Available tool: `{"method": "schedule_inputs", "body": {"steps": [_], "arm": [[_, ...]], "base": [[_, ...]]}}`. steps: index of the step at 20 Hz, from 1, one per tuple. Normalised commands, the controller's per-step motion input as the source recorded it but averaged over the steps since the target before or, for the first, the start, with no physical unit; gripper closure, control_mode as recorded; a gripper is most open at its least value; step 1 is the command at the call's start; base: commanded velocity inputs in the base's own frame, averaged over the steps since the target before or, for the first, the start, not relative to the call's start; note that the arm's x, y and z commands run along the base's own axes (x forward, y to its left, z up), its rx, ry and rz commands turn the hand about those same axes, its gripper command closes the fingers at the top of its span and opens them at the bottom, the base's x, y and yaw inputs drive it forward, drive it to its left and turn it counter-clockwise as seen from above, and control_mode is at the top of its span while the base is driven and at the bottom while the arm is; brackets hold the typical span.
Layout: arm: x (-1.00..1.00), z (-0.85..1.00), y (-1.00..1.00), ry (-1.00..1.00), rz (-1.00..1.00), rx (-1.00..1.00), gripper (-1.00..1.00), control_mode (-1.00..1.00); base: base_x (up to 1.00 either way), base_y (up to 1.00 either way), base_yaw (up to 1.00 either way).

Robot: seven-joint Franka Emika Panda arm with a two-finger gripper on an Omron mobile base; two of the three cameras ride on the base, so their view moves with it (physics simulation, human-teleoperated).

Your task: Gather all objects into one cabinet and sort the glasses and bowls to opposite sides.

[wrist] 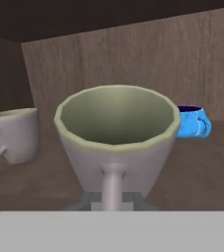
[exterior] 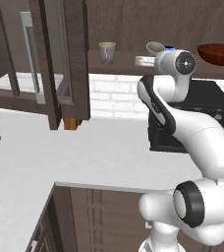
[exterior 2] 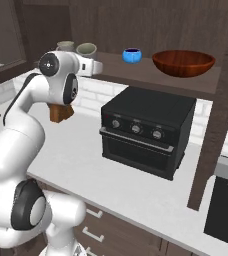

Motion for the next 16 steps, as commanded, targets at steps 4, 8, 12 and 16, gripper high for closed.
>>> {"method": "schedule_inputs", "body": {"steps": [4, 8, 12, 16], "arm": [[0.29, 0.0, 0.0, 0.05, 0.0, 0.0, 1.0, -1.0], [0.23, -0.01, 0.01, 0.09, 0.0, 0.0, 1.0, -1.0], [0.2, -0.01, 0.01, 0.11, 0.0, 0.0, 1.0, -1.0], [0.22, -0.06, 0.06, 0.11, 0.0, -0.02, 1.0, -1.0]], "base": [[0.0, 0.0, 0.0], [0.0, 0.0, 0.0], [0.0, 0.0, 0.0], [0.0, 0.0, 0.0]]}}
